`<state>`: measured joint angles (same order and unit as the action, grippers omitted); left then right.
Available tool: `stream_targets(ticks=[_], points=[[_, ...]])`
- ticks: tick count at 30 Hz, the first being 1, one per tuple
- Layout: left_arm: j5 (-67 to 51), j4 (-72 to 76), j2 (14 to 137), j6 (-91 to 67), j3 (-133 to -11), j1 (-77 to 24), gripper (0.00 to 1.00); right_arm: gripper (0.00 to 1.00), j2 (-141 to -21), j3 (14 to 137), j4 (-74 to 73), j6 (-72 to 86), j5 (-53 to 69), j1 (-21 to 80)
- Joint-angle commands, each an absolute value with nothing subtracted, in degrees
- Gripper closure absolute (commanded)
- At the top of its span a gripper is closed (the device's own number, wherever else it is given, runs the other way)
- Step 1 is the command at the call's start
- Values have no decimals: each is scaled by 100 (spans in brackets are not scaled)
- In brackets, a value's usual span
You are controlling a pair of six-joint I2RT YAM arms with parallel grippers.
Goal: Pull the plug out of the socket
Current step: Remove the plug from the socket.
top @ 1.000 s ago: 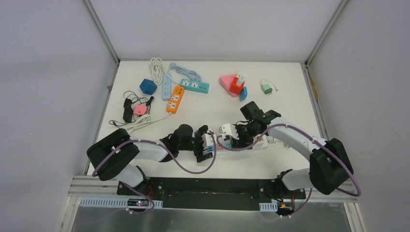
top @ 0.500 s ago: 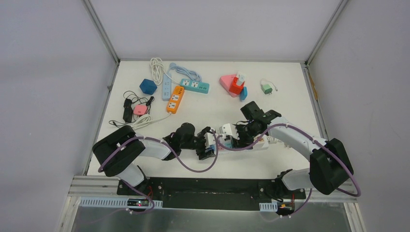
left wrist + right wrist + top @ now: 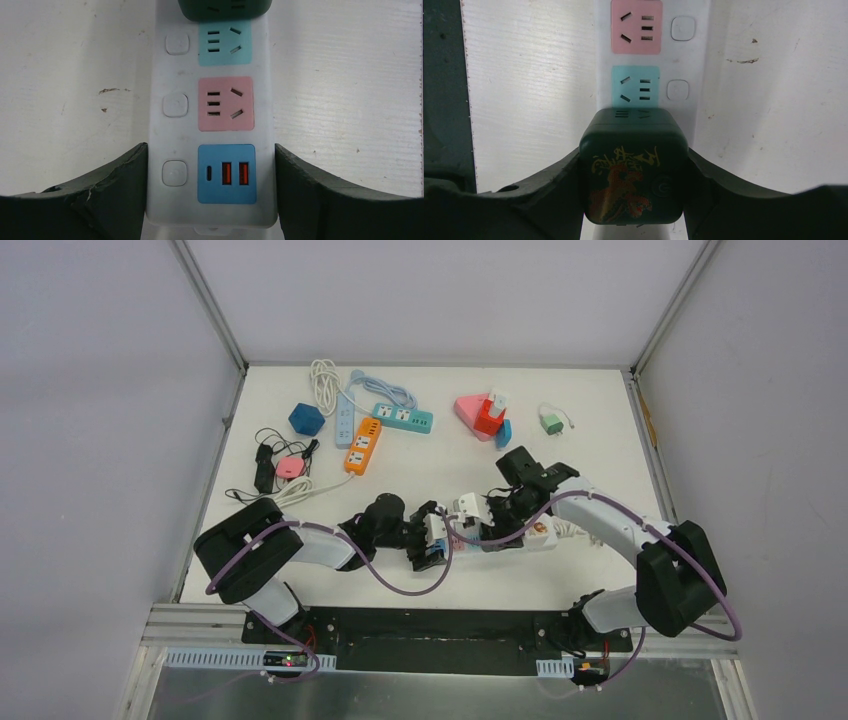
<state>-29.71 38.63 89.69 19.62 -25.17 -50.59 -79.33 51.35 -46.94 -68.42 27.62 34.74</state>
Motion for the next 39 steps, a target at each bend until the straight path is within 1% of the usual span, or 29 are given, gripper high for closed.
stream_targets(ticks=[1, 5, 10, 14, 18, 23, 26, 32, 35, 39], points=[[-3180, 3770, 9117, 1628, -2543, -5124, 100, 100, -8074, 5342, -4941, -6721, 3527, 3408], [-3182, 3770, 9081, 1630, -2531, -5123, 100, 100, -8033, 5306, -5002, -6838, 3558, 3324], [-3190, 3779, 9079, 1609, -2536, -5123, 100, 100, -7757, 4908, -4896, -7347, 3421, 3708], [-3187, 3797, 9088, 1589, -2537, -5124, 100, 100, -7921, 5103, -5121, -7360, 3602, 3867], [-3191, 3806, 9084, 1569, -2531, -5124, 100, 100, -8177, 5443, -5322, -7041, 3798, 3690], [-3213, 3812, 9062, 1591, -2514, -5123, 100, 100, -8165, 5447, -5384, -7045, 4058, 3331], [-3232, 3814, 9062, 1590, -2514, -5121, 100, 100, -8142, 5401, -5436, -7208, 4002, 3304], [-3243, 3819, 9053, 1574, -2522, -5119, 100, 100, -7920, 5041, -5305, -7629, 3837, 3739], [-3243, 3823, 9053, 1558, -2522, -5116, 100, 100, -7996, 5068, -5289, -7642, 3712, 4003], [-3243, 3823, 9053, 1543, -2523, -5124, 100, 100, -8146, 5284, -5320, -7297, 3717, 3979]])
